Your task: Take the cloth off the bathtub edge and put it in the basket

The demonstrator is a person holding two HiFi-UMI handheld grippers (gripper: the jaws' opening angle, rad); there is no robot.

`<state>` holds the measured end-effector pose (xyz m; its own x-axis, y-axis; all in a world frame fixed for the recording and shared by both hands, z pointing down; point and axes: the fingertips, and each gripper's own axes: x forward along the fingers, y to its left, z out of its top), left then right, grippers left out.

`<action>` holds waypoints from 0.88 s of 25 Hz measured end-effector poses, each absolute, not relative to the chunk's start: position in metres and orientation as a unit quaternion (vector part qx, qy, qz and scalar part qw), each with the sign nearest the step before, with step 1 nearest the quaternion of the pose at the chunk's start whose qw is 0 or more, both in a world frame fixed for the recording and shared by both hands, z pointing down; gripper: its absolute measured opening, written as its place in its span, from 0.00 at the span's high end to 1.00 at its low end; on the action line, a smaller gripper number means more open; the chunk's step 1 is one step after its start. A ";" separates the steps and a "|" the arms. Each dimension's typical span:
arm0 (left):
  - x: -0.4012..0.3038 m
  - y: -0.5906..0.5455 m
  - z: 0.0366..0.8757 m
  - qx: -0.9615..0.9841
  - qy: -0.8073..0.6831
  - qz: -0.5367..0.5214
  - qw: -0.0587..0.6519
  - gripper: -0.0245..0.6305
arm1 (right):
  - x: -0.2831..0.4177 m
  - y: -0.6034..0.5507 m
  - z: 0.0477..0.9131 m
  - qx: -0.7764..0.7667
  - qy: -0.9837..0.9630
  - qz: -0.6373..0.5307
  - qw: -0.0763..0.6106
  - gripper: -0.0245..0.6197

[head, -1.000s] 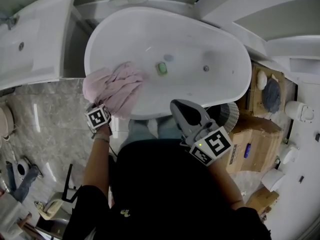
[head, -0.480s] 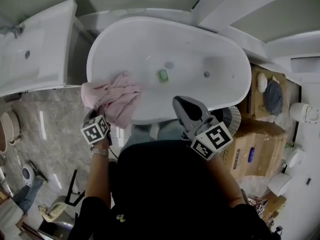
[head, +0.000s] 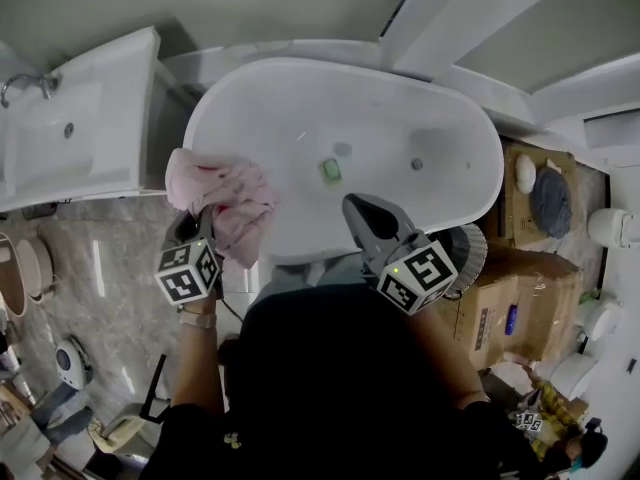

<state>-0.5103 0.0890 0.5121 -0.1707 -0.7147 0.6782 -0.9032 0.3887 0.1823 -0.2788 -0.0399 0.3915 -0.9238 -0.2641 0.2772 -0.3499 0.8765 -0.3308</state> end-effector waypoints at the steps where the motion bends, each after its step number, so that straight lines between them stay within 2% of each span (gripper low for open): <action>1: -0.510 0.082 0.501 0.545 -0.752 0.131 0.347 0.87 | -0.278 -0.042 0.391 0.163 -0.962 0.191 0.111 0.97; 11: -0.495 0.011 0.413 0.628 -0.719 0.118 0.272 0.87 | -0.253 -0.061 0.388 0.228 -0.949 0.197 0.091 0.97; 22: -0.445 -0.066 0.404 0.717 -0.636 0.134 0.252 0.87 | -0.179 -0.067 0.398 0.354 -0.906 0.215 0.088 0.97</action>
